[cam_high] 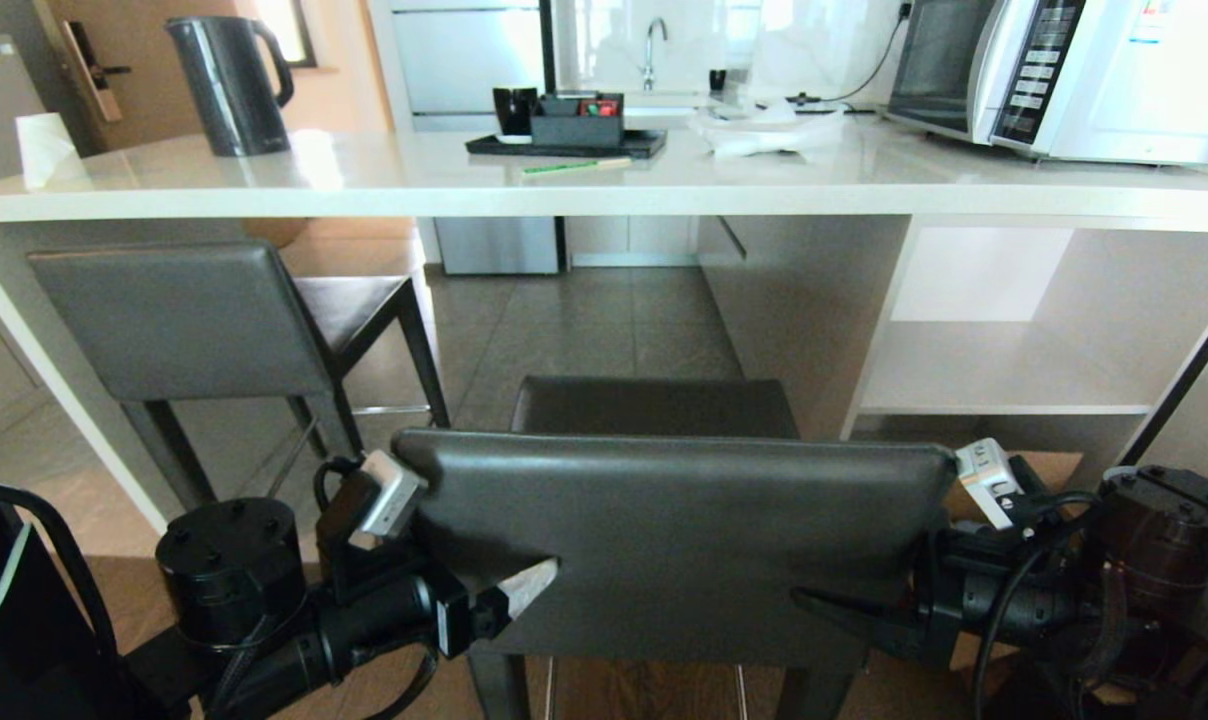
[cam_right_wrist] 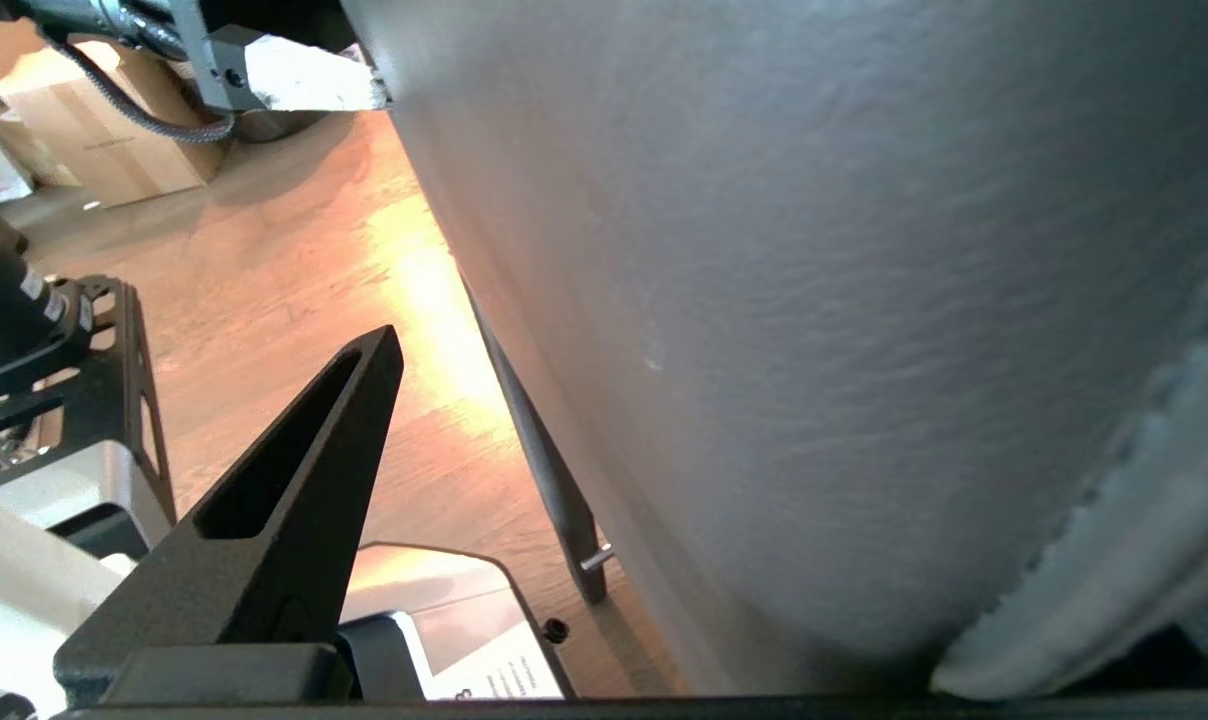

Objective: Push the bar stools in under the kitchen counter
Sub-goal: Pull the gray chair out from under the dining table

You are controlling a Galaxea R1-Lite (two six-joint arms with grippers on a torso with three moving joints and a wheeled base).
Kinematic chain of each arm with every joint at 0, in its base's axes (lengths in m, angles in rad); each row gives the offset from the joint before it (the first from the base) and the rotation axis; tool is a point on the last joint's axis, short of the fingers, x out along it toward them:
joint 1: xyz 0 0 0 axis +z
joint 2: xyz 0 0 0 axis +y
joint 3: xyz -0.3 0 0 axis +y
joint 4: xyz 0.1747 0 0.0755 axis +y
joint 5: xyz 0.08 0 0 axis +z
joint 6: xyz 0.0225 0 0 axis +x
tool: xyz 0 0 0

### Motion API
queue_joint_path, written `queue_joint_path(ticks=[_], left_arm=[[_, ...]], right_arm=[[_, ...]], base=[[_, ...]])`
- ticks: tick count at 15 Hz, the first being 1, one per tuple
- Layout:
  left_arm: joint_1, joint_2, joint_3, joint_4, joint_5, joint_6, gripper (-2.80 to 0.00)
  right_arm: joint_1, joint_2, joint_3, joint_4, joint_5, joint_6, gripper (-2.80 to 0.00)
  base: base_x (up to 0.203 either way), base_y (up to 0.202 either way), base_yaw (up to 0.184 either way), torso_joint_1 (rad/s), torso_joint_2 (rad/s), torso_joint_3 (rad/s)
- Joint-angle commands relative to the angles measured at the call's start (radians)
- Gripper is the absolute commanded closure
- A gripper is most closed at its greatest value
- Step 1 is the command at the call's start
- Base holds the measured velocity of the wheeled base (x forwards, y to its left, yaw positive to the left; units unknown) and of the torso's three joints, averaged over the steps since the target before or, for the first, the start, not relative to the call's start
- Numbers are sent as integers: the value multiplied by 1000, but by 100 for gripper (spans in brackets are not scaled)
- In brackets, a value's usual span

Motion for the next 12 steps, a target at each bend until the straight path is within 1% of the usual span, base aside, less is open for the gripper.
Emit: queue_joint_path(ticks=[1, 3, 5, 7, 9, 12], left_arm=[[4, -10, 9, -10, 0, -1, -280], [21, -21, 14, -10, 0, -5, -280], [60, -44, 15, -10, -3, -24, -280], [85, -70, 27, -10, -6, -27, -280], [88, -78, 37, -10, -5, -25, -280], [99, -98, 80, -10, -5, -25, -280]], right_arm=[[11, -8, 9, -11, 8, -1, -280], [8, -13, 6, -11, 7, -1, -280], [-13, -15, -7, -11, 2, 2, -280], [-51, -23, -10, -11, 7, 5, -280], [-85, -23, 0, -11, 15, 5, -280], [-153, -29, 9, -11, 57, 5, -280]], base=[[0, 0, 0, 0, 0, 0], [0, 0, 0, 0, 0, 0], [0, 0, 0, 0, 0, 0], [0, 0, 0, 0, 0, 0], [0, 0, 0, 0, 0, 0], [0, 0, 0, 0, 0, 0]])
